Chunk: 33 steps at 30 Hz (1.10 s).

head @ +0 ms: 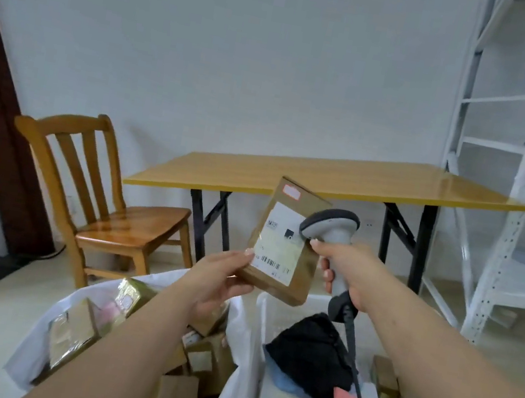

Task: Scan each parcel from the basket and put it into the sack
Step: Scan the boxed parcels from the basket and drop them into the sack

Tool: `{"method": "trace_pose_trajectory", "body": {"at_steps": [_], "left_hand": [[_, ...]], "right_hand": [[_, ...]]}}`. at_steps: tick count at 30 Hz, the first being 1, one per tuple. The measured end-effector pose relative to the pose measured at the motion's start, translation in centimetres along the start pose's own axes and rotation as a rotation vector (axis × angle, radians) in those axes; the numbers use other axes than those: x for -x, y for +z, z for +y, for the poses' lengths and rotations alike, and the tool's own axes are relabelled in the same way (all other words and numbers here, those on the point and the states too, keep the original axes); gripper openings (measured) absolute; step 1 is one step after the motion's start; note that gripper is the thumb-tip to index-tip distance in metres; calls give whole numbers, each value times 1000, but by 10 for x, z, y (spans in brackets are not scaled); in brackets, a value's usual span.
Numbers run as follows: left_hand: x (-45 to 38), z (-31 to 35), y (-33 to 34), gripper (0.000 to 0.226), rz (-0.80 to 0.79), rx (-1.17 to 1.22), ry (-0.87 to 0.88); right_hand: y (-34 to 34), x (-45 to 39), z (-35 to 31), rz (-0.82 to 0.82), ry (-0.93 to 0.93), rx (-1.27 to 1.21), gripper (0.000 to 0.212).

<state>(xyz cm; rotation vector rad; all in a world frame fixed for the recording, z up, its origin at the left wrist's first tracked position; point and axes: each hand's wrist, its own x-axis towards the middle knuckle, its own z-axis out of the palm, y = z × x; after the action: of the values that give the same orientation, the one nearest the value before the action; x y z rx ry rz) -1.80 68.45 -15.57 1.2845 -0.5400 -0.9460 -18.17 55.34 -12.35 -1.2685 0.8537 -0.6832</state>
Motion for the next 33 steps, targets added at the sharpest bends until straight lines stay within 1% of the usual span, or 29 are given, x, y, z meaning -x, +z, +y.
{"method": "trace_pose_trajectory", "body": {"at_steps": [2,6,8,11,14,17,21,26,33], "left_hand": [[0,4,0,22,19,26,31],[0,6,3,11,50,170,90],[-2,3,-1,16,67,203,134],[-9,-5,-12,24,148,166,185],[-17,-15,-22,23,253,91,167],[-23,-23,-27,21,334,103,142],[-27,-27,-38,34,418,134,114],[-28,-30,-51,38,461,147,98],[-30,-31,-58,40,508,178,96]], "right_hand": [[5,5,-7,7,-19,9,19],[5,13,-15,-13,-18,18,18],[5,18,-18,-57,-19,39,17],[7,25,-21,-138,-5,84,18],[11,29,-25,-214,21,121,22],[17,33,-26,-283,53,173,24],[22,38,-24,-340,62,224,21],[20,40,-25,-349,11,252,17],[17,43,-29,-344,22,251,14]]}}
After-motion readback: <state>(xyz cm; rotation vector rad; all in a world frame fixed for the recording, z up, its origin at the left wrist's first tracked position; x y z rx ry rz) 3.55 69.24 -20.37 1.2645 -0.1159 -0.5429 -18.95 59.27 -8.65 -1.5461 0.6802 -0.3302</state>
